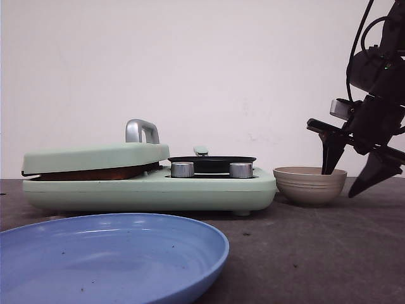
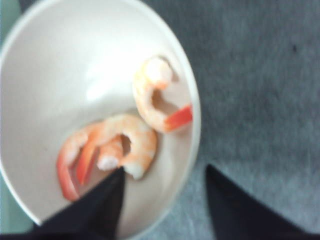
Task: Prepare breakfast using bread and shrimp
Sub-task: 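Grip the bowl rim with the right gripper and lift it, then carry the bowl over the frying pan and tip shrimp into it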
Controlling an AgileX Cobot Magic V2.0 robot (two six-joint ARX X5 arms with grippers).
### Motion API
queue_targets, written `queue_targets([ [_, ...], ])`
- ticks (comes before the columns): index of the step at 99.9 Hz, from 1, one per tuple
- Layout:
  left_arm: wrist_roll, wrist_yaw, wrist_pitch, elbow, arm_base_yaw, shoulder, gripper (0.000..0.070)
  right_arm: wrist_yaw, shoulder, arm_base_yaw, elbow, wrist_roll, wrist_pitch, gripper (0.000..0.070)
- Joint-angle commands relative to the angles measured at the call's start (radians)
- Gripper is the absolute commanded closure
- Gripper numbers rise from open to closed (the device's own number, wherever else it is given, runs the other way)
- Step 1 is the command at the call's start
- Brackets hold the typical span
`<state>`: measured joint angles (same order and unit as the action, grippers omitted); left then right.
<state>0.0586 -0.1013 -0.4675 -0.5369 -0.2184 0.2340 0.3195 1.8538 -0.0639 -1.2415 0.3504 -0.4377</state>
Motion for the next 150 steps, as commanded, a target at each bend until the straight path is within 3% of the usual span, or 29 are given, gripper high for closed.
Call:
queue_targets([
  [1, -0.018, 0.005, 0.011, -0.002, -0.002, -0.001, 0.0677, 0.002, 0.016, -0.001, -0.021, 0.017, 0.007, 0.0618],
  [6, -0.018, 0.005, 0.011, -0.002, -0.002, -0.001, 0.0677, 0.003, 0.016, -0.001, -0.021, 0.017, 0.009, 0.07],
  [53, -0.018, 0.005, 0.011, -0.002, -0.002, 0.0, 0.0675, 0.003, 0.016, -0.006, -0.021, 0.032, 0.011, 0.07],
  [79, -0.018, 0.005, 0.01, -0.002, -0.002, 0.0, 0.0674, 0.043, 0.014, -0.006, -0.027, 0.035, 0.027, 0.07],
  [130, -0.018, 0.005, 0.01, -0.002, -0.002, 0.0, 0.0674, 0.074, -0.027, -0.033, -0.257, 0.005, -0.052, 0.07],
  [150, -0.022, 0.005, 0.011, -0.002, -0.002, 0.0, 0.0674, 0.04, -0.027, -0.098, -0.332, 0.0, -0.036, 0.07],
])
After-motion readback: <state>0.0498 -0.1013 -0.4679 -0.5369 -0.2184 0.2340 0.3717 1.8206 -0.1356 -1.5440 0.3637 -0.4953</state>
